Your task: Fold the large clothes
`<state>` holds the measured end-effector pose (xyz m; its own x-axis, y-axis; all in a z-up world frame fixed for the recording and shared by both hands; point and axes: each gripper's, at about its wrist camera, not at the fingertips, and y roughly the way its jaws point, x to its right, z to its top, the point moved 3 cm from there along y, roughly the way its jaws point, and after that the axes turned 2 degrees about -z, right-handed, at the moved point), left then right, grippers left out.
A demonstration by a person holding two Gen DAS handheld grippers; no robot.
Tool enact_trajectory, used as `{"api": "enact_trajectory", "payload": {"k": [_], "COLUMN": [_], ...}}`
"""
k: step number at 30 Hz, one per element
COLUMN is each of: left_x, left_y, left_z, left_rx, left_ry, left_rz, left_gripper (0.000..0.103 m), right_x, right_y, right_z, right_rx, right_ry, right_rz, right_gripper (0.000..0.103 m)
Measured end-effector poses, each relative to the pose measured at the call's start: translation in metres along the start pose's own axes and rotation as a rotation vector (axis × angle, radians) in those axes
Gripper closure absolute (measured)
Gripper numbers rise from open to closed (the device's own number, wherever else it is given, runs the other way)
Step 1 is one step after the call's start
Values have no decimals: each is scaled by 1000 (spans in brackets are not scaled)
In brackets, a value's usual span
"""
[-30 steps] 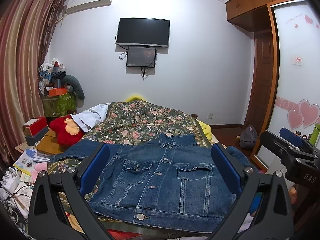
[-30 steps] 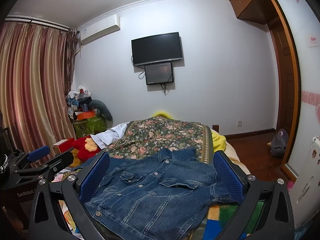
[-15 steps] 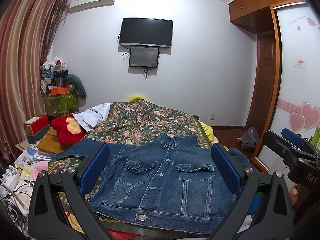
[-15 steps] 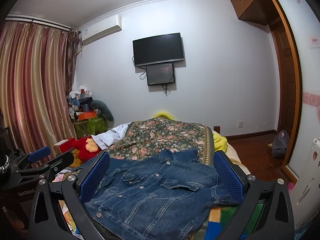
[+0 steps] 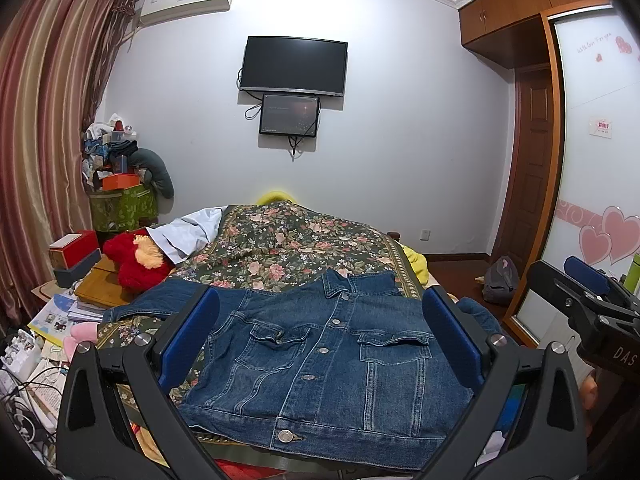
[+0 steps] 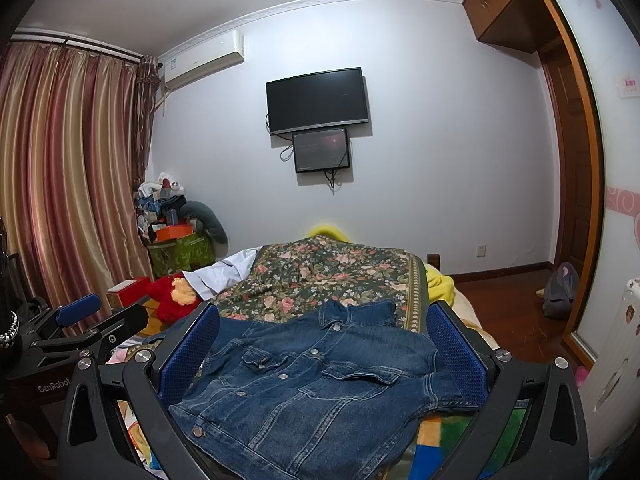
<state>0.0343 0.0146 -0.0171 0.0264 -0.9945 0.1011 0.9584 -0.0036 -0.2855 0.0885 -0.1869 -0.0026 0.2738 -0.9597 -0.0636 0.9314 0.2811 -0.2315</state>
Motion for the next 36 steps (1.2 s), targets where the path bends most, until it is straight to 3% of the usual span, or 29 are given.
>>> {"api": "enact_trajectory", "payload": {"k": [36], "left_x": [-14], "left_y": [12], "left_z": [1], "left_rx": [-2], "left_ry": [-11], "left_rz": [19], "left_gripper": [1], "right_x": [-4], "right_y": [12], "right_z": [8], "right_rx": [-10], "right_ry": [-10], "right_rz": [3], "right_gripper": [0]}}
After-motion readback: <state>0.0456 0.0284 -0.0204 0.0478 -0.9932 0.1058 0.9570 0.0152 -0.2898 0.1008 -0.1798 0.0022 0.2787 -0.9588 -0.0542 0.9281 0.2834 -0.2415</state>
